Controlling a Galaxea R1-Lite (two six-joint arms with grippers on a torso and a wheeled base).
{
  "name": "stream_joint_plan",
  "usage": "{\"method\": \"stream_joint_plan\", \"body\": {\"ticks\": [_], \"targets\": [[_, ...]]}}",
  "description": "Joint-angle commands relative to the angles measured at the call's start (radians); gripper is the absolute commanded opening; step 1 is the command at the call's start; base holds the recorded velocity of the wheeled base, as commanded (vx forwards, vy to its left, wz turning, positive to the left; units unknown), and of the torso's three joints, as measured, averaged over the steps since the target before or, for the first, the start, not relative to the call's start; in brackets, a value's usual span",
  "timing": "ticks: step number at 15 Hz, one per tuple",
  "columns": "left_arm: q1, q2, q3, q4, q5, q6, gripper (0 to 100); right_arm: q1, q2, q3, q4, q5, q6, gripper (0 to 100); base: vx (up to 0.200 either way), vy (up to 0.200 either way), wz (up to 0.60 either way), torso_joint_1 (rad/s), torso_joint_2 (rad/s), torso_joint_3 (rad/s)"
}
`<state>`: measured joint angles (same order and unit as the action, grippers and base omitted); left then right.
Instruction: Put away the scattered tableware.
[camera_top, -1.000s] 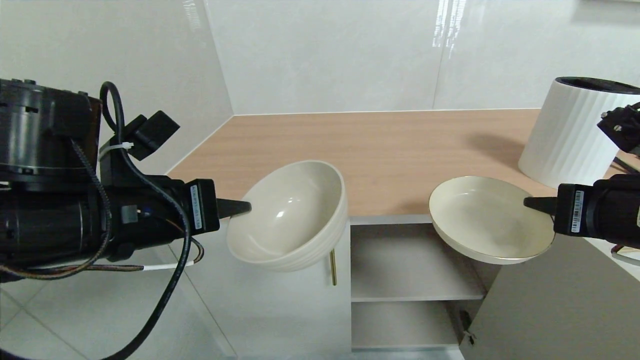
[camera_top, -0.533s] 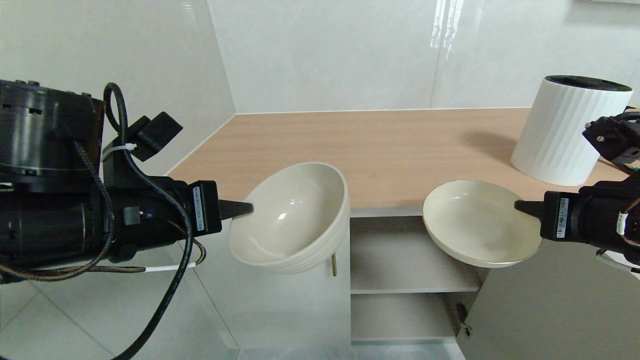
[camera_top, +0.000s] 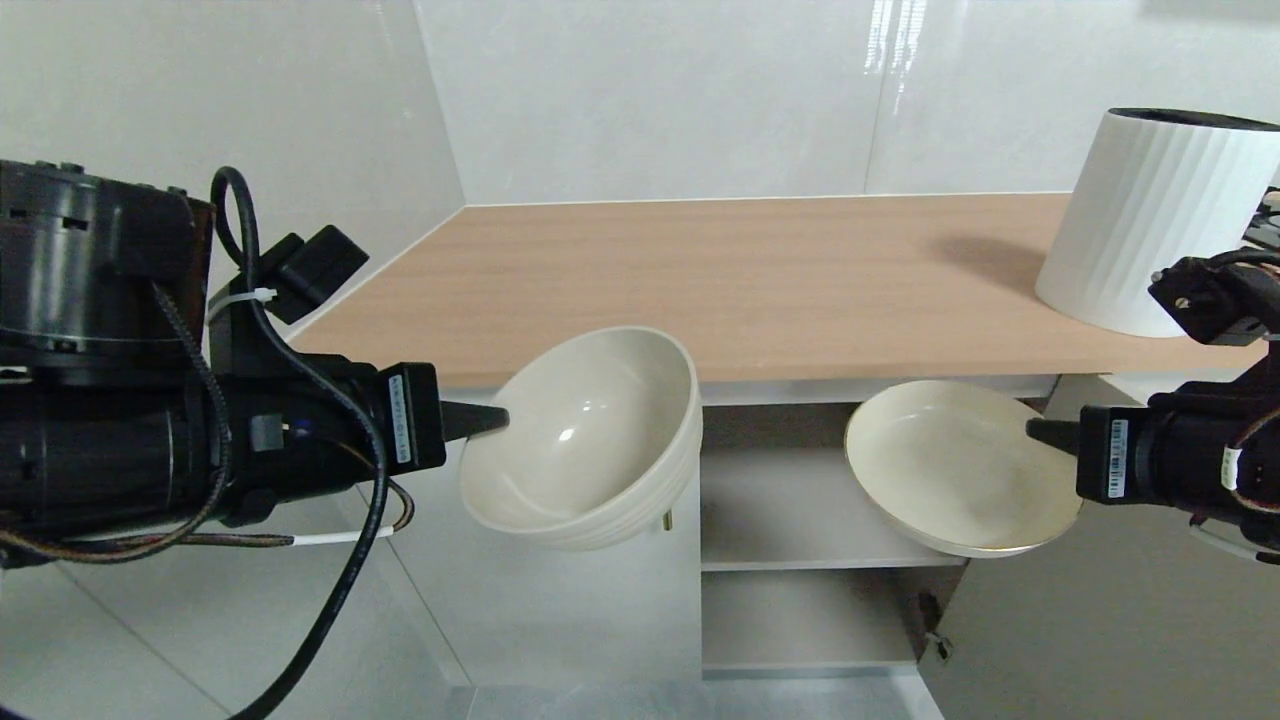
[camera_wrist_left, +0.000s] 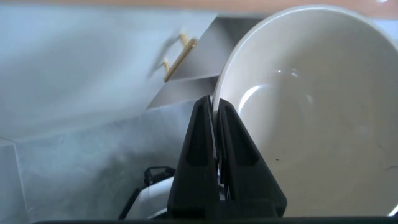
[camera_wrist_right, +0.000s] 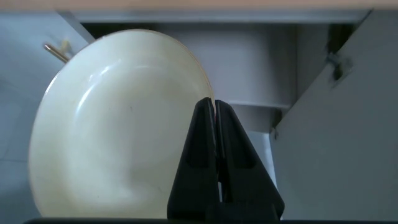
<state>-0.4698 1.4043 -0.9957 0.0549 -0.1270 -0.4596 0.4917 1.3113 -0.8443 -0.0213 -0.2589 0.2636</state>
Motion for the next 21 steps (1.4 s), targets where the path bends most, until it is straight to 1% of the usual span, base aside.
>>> {"method": "stream_joint_plan", "body": {"ticks": [1,9,15,19,20,21], "targets": [[0.0,0.007,0.0,0.0,0.0,-0.001,0,0.001,0.002,0.001,0.0,0.0,0.0,0,0.0,0.0,0.0,-0.149,0.45,0.29],[-0.006,0.01,0.0,0.0,0.0,-0.001,0,0.001,0.016,0.001,0.0,0.0,0.0,0,0.0,0.0,0.0,-0.113,0.43,0.306],[-0.006,0.012,0.0,0.0,-0.002,-0.001,0,-0.001,0.046,0.002,-0.022,0.003,0.0,0,0.0,0.0,0.0,-0.011,0.06,0.046],[-0.006,0.027,0.0,0.0,-0.002,-0.001,0,0.001,0.316,-0.012,-0.034,0.024,-0.004,0,0.0,0.0,0.0,0.0,0.0,0.0],[-0.006,0.032,0.0,0.0,0.0,-0.002,0,0.001,0.45,-0.035,-0.078,0.021,0.005,0,0.0,0.0,0.0,0.0,0.0,0.0],[-0.007,0.032,0.0,-0.001,-0.002,-0.001,0,0.001,0.488,-0.036,-0.097,0.02,0.009,0,0.0,0.0,0.0,0.0,0.0,0.0]]}}
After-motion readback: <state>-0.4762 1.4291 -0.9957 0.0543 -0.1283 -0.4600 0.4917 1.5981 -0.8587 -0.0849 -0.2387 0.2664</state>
